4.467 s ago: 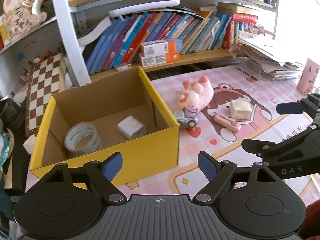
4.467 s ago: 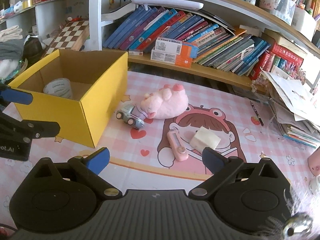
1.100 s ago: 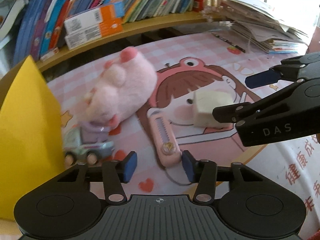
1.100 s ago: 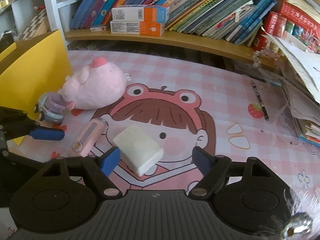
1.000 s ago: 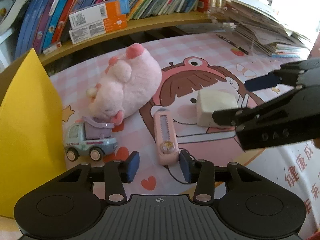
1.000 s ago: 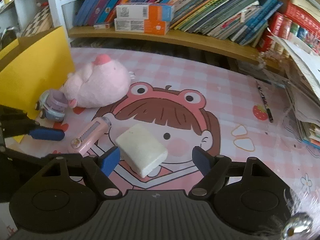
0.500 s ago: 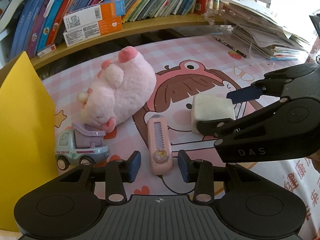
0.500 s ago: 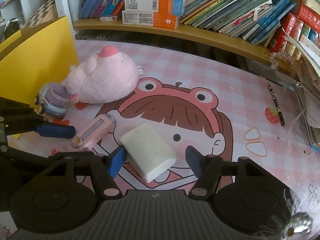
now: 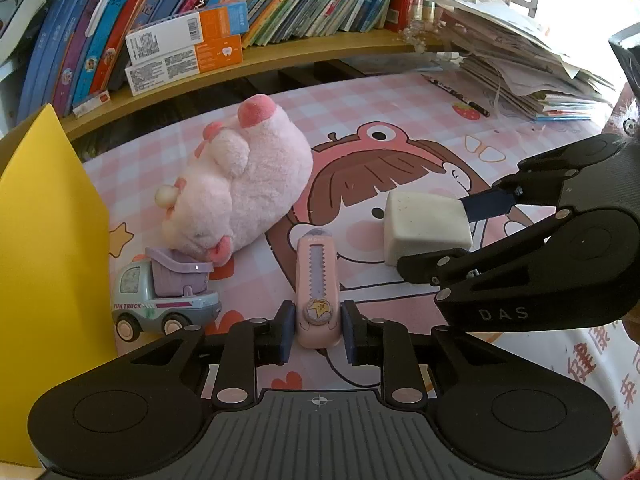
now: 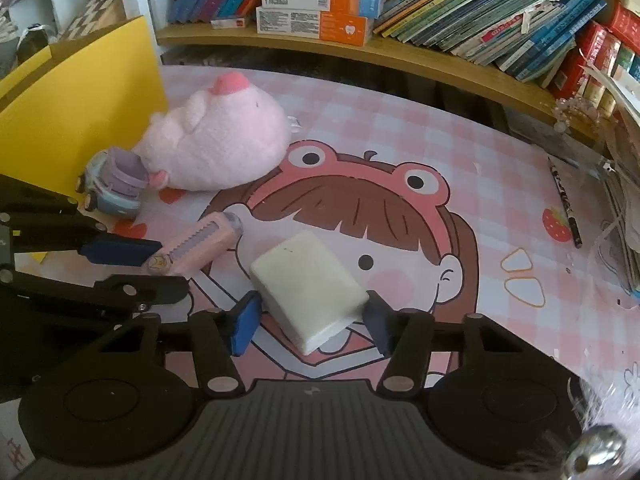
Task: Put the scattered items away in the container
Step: 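Close the left tool on the pink cutter while the right tool grasps the foam block, then lift the pink cutter with the left tool while the right tool carries the foam block to the box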
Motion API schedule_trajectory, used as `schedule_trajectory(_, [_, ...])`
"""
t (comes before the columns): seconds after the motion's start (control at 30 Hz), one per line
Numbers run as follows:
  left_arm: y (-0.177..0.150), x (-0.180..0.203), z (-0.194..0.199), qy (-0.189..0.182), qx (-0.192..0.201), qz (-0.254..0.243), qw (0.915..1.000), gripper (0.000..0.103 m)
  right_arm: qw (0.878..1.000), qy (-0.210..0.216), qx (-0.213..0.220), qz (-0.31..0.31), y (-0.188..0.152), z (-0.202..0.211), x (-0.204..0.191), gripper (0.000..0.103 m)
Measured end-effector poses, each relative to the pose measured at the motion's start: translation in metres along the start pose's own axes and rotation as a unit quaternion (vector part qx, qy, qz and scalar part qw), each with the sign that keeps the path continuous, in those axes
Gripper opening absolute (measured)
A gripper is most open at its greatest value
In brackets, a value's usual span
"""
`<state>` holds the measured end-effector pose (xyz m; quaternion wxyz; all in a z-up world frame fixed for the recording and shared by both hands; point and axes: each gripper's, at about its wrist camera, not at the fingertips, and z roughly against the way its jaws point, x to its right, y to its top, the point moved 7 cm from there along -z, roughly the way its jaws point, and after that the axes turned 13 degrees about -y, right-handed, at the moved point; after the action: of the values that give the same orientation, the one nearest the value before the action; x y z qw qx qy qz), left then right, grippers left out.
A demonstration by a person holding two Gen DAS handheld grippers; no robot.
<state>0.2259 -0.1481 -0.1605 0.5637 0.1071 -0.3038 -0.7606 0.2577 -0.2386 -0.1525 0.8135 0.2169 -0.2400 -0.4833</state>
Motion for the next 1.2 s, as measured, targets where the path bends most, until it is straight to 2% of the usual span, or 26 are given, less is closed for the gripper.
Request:
schedule_trajectory(0.37, [-0.004, 0.003, 0.005, -0.015, -0.007, 0.008, 0.9998, 0.023, 1.000, 0.002, -0.002, -0.016, -0.005, 0.011, 0.002, 0.037])
schedule_trajectory(1.2, [-0.014, 0.031, 0.080, -0.026, 0.052, -0.019, 0.9981, 0.023, 0.999, -0.020, 0.020, -0.046, -0.033, 0.083, -0.007, 0.035])
